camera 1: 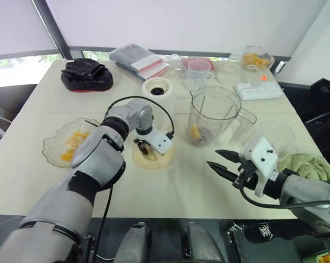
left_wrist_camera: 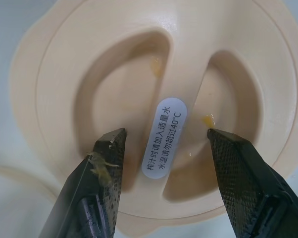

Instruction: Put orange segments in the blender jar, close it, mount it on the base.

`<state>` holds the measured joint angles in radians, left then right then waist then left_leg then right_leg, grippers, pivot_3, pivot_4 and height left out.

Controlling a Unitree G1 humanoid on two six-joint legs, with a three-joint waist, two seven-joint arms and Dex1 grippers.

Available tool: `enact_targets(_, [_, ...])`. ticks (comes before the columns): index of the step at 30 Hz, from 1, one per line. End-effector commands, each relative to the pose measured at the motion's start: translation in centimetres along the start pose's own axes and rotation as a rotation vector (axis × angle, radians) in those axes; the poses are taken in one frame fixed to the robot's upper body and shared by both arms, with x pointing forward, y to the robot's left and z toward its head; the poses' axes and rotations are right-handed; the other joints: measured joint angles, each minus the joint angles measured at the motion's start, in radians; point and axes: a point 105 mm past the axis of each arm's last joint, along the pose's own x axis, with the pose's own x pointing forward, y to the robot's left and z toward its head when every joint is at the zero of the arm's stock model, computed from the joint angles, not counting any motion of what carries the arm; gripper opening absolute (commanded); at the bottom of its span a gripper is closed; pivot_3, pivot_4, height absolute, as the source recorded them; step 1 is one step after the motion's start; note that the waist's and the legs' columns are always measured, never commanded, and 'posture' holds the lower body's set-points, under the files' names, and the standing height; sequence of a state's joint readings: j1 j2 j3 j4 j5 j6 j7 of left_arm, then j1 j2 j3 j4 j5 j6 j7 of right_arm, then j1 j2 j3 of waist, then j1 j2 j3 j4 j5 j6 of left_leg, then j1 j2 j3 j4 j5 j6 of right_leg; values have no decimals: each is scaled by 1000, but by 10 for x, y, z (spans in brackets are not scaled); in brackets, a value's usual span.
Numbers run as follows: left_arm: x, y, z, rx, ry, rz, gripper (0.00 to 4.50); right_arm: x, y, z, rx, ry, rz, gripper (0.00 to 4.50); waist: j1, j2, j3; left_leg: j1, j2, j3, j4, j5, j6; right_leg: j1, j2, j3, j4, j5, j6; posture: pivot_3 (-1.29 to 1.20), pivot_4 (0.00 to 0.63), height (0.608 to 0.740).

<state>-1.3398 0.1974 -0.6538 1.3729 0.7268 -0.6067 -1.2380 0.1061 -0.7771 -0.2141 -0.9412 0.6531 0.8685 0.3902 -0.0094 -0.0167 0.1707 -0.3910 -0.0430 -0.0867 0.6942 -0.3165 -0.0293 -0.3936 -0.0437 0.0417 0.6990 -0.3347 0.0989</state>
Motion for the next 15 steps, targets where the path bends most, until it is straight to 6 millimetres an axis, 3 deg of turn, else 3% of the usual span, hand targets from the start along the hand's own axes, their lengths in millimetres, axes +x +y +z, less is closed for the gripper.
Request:
enact_targets(1, [3,-2,3,7,3,-30,2715,-5,4,7,-9,-52,-77,2011,1,0,0,0,0,0,0,0,0,0,0,0,0,0,0,0,150,740])
enact_targets(3, [3,-3,3,14,4,-42,2715,-5,7,4,12,-56,-103,2011,-1,0,0,0,0,0,0,0,0,0,0,0,0,0,0,0,150,740])
enact_targets(8, [3,-5,1,8,1,-46,445,-1,12,1,33,-68,-141,2011,-3,1,-1,0,0,0,1,0,1,0,0,0,0,0,0,0,150,740])
enact_targets(9, [3,-5,1,6,-1,-45,215,-1,12,1,34,-70,-150,2011,-3,1,-1,0,0,0,1,0,1,0,0,0,0,0,0,0,150,740])
enact_targets(15, [-3,-7,-2,-18,-31,-37,221,2,8,1,30,-82,-172,2011,-3,1,-1,0,0,0,1,0,1,0,1,0,0,0,0,0,150,740])
